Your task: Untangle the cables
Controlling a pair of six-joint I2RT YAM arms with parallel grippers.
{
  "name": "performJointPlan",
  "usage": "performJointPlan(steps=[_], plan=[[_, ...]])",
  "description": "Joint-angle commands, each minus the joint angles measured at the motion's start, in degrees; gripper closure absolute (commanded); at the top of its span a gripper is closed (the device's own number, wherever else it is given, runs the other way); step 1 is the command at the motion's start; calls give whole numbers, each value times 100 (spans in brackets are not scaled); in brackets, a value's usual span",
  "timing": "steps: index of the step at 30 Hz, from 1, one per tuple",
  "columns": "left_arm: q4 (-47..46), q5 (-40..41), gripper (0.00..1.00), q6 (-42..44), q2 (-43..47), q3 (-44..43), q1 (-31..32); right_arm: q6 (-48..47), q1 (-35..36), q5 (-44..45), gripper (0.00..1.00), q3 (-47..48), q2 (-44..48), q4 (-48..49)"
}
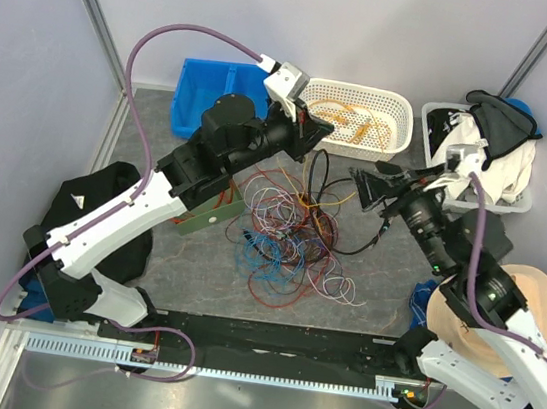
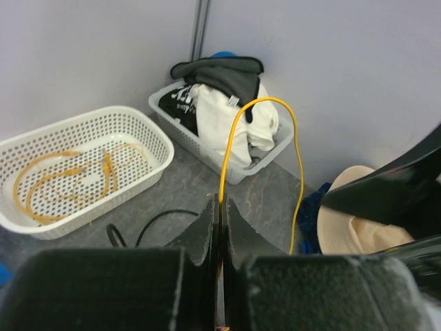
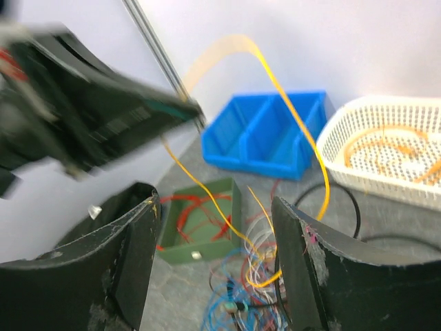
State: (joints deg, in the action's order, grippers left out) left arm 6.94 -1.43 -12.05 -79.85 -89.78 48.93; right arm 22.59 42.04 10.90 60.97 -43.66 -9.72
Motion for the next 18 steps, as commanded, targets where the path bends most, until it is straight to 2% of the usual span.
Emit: performJointPlan(steps=[1, 7, 18], plan=[[53, 205, 98, 247, 5, 206, -15, -298, -3, 44, 27, 564, -19, -144], [27, -226, 98, 282, 110, 294, -15, -869, -3, 737, 27, 925, -397, -575], [18, -770, 98, 195, 356, 557, -15, -1028, -3, 1590, 28, 908, -995, -497]])
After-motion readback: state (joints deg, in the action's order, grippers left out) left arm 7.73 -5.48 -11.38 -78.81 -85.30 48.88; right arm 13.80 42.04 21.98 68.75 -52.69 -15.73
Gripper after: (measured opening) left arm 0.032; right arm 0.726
